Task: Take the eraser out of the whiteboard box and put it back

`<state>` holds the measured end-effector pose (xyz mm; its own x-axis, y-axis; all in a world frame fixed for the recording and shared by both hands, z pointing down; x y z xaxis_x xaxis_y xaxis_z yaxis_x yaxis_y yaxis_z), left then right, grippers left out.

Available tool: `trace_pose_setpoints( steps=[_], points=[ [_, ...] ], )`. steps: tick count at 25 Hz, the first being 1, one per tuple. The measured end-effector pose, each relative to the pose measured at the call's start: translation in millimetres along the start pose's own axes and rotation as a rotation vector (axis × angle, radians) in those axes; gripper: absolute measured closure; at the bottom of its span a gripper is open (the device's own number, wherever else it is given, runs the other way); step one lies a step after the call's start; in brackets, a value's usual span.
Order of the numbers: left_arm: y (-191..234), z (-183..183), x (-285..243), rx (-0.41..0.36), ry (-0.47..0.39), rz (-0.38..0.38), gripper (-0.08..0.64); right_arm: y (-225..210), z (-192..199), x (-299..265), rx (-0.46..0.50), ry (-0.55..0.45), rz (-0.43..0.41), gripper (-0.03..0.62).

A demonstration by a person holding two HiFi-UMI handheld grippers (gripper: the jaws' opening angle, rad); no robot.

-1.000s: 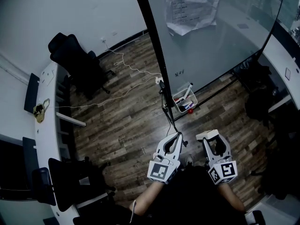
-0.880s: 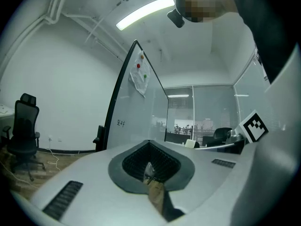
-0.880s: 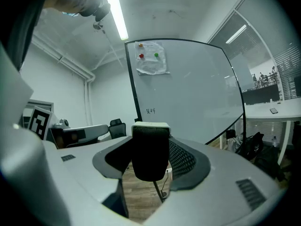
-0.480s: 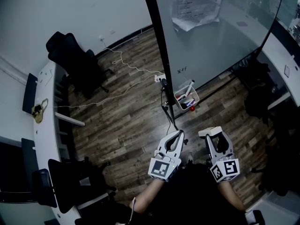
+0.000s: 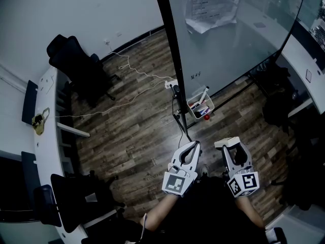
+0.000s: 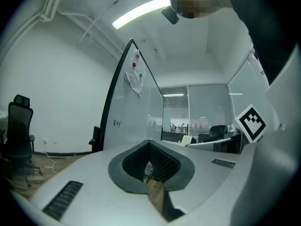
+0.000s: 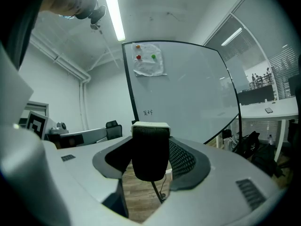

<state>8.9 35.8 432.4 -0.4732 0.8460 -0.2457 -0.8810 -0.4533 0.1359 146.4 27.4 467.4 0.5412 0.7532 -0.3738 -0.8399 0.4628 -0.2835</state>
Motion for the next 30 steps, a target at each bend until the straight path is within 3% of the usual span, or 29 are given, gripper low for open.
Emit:
trace_pose_setpoints(
  steps=[18,30],
  points=[
    [14,4,8,0.032,-0.002,0.013,0.554,10,5,-3,0.006,0.006,0.025,0.351],
    [35,15,23,0.076,-0.013,0.020,0.554,30,8,-17,0.074,0.021,0.026,0.351]
  ],
)
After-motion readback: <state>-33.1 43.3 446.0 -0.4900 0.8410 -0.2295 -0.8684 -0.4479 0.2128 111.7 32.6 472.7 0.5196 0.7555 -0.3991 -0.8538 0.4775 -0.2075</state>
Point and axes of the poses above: the fingertips, and each gripper's own axes: x backward along the fingers, y to its left, z out of its underside, the point moved 1 cm from there along x, backward along the fingers, and after that the axes turned 13 degrees about y, right-handed, at the moved point
